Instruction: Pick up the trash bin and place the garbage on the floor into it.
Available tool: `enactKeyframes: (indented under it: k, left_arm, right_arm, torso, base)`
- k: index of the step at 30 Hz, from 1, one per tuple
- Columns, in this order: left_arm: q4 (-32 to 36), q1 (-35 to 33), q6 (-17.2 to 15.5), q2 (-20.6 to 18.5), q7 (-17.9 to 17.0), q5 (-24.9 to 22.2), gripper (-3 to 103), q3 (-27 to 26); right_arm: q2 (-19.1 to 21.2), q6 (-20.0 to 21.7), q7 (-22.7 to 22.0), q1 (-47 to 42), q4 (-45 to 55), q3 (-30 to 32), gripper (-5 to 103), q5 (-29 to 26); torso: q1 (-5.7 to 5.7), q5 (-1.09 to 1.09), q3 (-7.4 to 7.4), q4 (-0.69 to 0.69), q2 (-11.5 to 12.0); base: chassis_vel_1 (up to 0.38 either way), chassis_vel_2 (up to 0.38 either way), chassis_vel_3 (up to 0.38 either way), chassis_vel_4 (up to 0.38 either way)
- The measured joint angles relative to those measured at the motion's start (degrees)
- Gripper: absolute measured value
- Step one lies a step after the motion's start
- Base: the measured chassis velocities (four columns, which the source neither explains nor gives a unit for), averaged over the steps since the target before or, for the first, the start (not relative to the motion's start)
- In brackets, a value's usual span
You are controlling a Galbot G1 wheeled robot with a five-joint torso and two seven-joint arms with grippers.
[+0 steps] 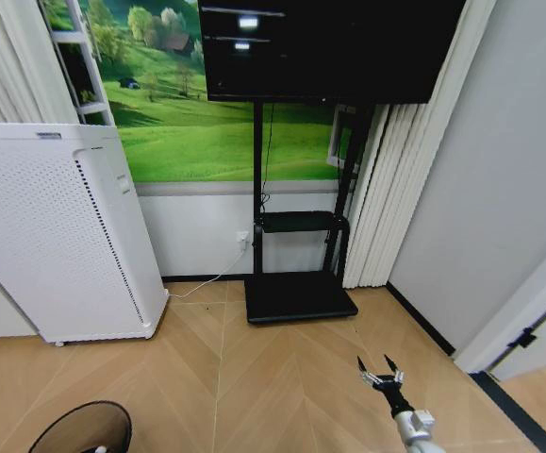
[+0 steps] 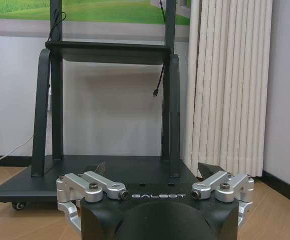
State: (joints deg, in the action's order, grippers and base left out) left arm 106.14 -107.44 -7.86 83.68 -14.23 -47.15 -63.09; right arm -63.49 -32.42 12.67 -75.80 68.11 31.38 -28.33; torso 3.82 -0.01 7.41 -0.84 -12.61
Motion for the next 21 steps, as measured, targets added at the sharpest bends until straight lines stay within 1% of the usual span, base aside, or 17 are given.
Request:
enactKeyframes:
  k: [6,8,10,11,13,14,15,16,17,18,21]
  left_arm:
    - [0.34,0.37,-0.42,0.4,0.17,1.55,8,0.81]
    - [1.15,-0.38,-0.99,0.58,0.34,1.92,19,0.86]
    - [2.33,-2.15,-2.3,0.63,0.7,2.36,30,0.93]
    - [2.33,-2.15,-2.3,0.63,0.7,2.36,30,0.93]
    - [3.19,-3.56,-3.23,0.63,0.68,2.6,41,0.64]
    - [3.19,-3.56,-3.23,0.63,0.68,2.6,41,0.64]
    - [3.5,-4.24,-3.56,0.65,0.68,2.67,46,0.47]
    - [3.72,-4.71,-3.77,0.69,0.7,2.72,46,0.32]
    - [3.98,-5.31,-4.09,0.71,0.79,2.87,51,0.18]
    - [3.98,-5.31,-4.09,0.71,0.79,2.87,51,0.18]
    - [5.06,-7.23,-4.83,1.05,0.77,3.42,68,-0.53]
  right_arm:
    - [0.79,-0.02,0.04,0.18,-0.15,0.39,100,-0.37]
    - [1.08,0.04,0.04,0.41,-0.23,0.44,100,-0.38]
    - [1.52,0.23,0.04,1.02,-0.89,0.44,100,-0.18]
    - [1.52,0.23,0.04,1.02,-0.89,0.44,100,-0.18]
    - [2.01,0.96,0.02,1.73,-1.18,0.38,100,-0.08]
    - [2.01,0.96,0.02,1.73,-1.18,0.38,100,-0.08]
    - [2.28,1.3,0.02,1.95,-1.31,0.27,100,-0.06]
    - [2.46,1.43,0.02,2.08,-1.58,0.14,100,-0.06]
    - [2.64,1.45,0.03,2.31,-2.39,-0.03,100,-0.05]
    - [2.64,1.45,0.03,2.31,-2.39,-0.03,100,-0.05]
    - [2.86,1.17,0.43,2.64,-4.31,-0.21,100,0.19]
  torso:
    - [0.0,0.0,0.0,0.0,0.0]
    - [0.0,0.01,0.0,-0.01,0.0]
    - [0.0,0.01,0.0,0.0,0.0]
    - [0.0,0.01,0.0,0.0,0.0]
    - [0.0,0.01,0.0,0.02,0.0]
    - [0.0,0.01,0.0,0.02,0.0]
    - [0.0,0.01,0.0,0.02,0.0]
    - [0.0,0.01,0.0,0.02,0.0]
    - [0.0,0.01,0.0,0.01,0.0]
    - [0.0,0.01,0.0,0.01,0.0]
    - [0.0,0.01,0.0,0.0,0.0]
  base:
    - [0.0,0.0,0.0,0.0]
    - [0.0,0.0,0.0,0.0]
    - [0.0,0.0,0.0,0.0]
    - [0.0,0.0,0.0,0.0]
    - [0.0,0.0,0.0,0.0]
    - [0.0,0.0,0.0,0.0]
    - [0.0,0.0,0.0,0.0]
    - [0.0,0.0,0.0,0.0]
    - [0.0,0.0,0.0,0.0]
    - [0.0,0.0,0.0,0.0]
    - [0.0,0.0,0.0,0.0]
